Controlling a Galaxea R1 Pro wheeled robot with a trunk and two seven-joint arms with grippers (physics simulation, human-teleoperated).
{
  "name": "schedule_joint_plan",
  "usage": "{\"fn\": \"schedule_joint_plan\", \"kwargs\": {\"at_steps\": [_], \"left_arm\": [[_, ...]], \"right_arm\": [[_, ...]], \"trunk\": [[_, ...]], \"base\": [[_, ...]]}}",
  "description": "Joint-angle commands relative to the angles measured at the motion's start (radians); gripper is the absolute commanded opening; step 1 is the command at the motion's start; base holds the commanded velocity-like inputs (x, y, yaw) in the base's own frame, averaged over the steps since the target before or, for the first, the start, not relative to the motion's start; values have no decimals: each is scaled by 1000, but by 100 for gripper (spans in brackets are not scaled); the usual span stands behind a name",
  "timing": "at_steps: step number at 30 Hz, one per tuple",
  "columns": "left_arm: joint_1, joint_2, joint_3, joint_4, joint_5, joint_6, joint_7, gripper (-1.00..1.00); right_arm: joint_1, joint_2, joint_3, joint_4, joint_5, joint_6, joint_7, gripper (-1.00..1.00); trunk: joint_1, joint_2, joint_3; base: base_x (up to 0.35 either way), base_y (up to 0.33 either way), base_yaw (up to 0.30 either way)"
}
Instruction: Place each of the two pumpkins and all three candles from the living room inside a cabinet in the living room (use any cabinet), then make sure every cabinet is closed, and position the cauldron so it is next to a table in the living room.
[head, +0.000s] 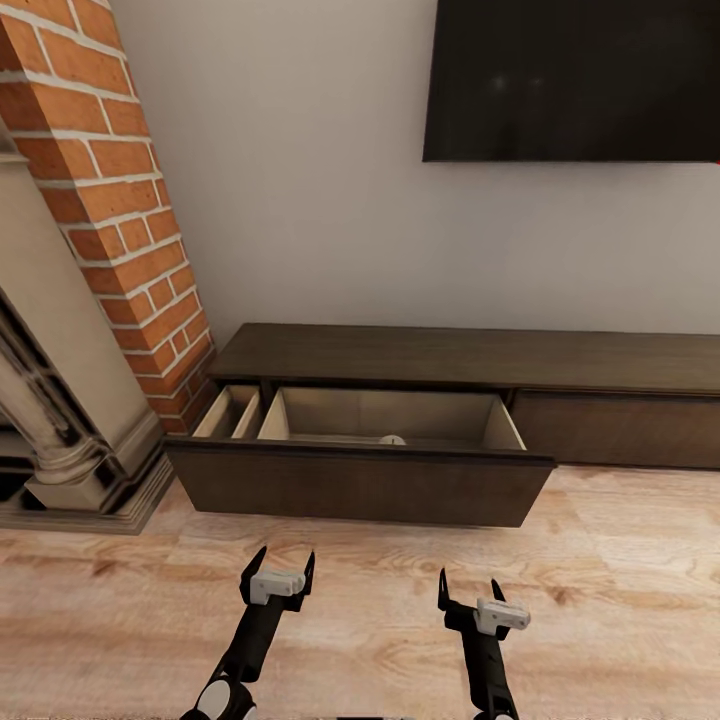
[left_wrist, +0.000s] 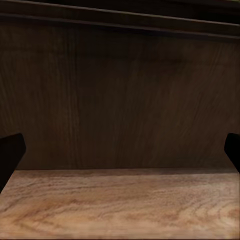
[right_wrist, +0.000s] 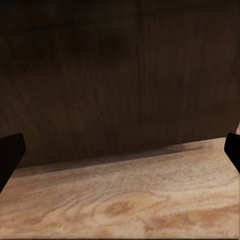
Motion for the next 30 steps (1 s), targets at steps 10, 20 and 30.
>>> {"fn": "schedule_joint_plan", "kwargs": {"at_steps": [10,20,30], "left_arm": [[-1,2,-8,-1,3,-3,10,100],[-1,2,-8,-2,3,-3,10,100],[-1,3,-8,-3,3,-3,10,100]], "right_arm": [[1,-1,13,2,-3,-14,-7,100],[6,-1,12,2,-3,-15,-7,100],[7,-2,12,3,-5,-15,-7,100]], "trunk": [[2,-1,-16],[6,-4,-55],[6,-4,-55]], "base": [[0,0,0],[0,0,0],[0,0,0]]}}
